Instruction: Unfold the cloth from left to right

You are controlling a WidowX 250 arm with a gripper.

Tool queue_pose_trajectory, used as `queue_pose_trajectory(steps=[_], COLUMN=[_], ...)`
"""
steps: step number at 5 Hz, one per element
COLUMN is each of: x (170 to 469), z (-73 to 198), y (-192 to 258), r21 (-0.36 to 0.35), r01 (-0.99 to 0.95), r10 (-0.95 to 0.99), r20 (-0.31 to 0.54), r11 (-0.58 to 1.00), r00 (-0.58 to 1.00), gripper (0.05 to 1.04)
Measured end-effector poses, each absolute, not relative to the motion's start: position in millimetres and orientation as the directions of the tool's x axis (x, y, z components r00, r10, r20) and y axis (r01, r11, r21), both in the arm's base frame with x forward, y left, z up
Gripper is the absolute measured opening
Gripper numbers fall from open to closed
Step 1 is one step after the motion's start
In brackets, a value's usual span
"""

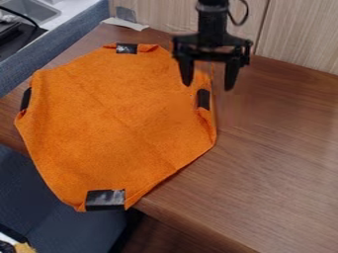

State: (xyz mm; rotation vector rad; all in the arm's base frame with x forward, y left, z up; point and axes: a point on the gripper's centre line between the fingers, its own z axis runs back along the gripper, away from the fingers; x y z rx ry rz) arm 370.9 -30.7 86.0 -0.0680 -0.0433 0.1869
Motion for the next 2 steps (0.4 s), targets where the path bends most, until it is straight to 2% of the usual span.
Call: queue_pose_trajectory(steps=[1,2], x=[364.1,353.5], z=[110.5,120.1], y=[-19.9,-5.7], r21=[-0.068,0.023], r01=[-0.187,-0.202], r10=[0.190,0.202], r20=[0.051,0.001], r11=[0.980,0.979], r00=[0.980,0.979], gripper=[1.004,1.003])
